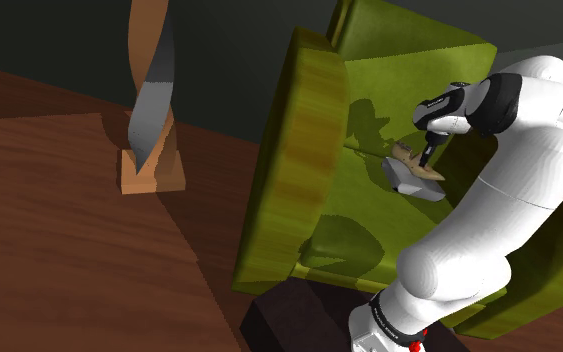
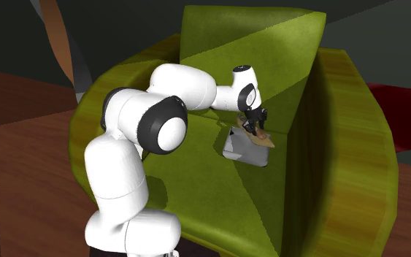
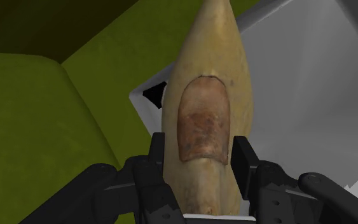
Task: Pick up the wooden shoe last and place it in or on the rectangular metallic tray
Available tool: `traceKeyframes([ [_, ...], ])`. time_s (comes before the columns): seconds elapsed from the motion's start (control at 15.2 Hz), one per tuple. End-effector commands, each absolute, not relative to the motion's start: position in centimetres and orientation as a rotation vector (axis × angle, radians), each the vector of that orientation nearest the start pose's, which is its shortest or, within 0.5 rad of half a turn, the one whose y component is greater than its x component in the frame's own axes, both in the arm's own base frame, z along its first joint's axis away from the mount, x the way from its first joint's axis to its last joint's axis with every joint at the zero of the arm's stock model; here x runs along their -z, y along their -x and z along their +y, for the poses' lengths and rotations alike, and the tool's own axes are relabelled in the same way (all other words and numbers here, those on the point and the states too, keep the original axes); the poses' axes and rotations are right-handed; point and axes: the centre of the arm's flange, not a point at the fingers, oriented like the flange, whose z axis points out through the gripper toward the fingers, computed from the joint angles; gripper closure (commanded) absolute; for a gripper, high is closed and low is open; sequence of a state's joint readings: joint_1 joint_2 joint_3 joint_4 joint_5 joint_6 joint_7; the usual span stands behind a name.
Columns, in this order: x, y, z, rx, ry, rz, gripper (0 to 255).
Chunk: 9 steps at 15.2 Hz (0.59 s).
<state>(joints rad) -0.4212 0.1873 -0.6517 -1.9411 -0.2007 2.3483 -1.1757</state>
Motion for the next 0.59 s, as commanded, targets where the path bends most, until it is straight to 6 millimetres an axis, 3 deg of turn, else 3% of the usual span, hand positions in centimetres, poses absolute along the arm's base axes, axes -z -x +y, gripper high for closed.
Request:
traceKeyframes([
  [0.0, -43.3, -30.6, -53.4, -0.239, 3.45, -0.432, 0],
  [0.33, -43.3, -30.6, -53.4, -0.239, 3.45, -0.432, 0],
  [0.53, -47.0, -31.0, -52.0, -0.239, 3.45, -0.432, 0],
])
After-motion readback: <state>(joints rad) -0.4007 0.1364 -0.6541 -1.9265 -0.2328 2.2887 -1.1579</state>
